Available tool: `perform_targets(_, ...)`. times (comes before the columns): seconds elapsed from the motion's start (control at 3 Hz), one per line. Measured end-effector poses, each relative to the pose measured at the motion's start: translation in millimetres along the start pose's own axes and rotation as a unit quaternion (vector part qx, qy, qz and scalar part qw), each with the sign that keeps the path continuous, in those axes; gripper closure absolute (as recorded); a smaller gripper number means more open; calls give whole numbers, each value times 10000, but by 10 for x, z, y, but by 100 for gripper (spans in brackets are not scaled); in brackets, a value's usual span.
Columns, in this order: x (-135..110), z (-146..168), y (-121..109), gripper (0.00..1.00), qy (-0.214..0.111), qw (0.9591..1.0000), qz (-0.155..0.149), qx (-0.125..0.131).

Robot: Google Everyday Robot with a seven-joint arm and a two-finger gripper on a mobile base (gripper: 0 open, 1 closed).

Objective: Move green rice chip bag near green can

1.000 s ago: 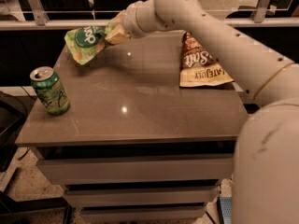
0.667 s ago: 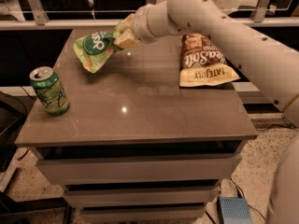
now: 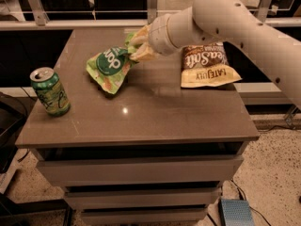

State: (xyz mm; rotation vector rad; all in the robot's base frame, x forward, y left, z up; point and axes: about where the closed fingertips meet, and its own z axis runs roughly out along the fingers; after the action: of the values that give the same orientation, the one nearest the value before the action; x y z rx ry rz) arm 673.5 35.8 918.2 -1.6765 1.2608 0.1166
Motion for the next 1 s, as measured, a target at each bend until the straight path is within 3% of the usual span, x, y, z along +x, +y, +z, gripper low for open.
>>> perform_targets(0.33, -135, -109, 191, 100, -217, 9991, -247, -262)
perform_targets(1.0, -485, -30, 466, 100, -769, 9947, -251, -629)
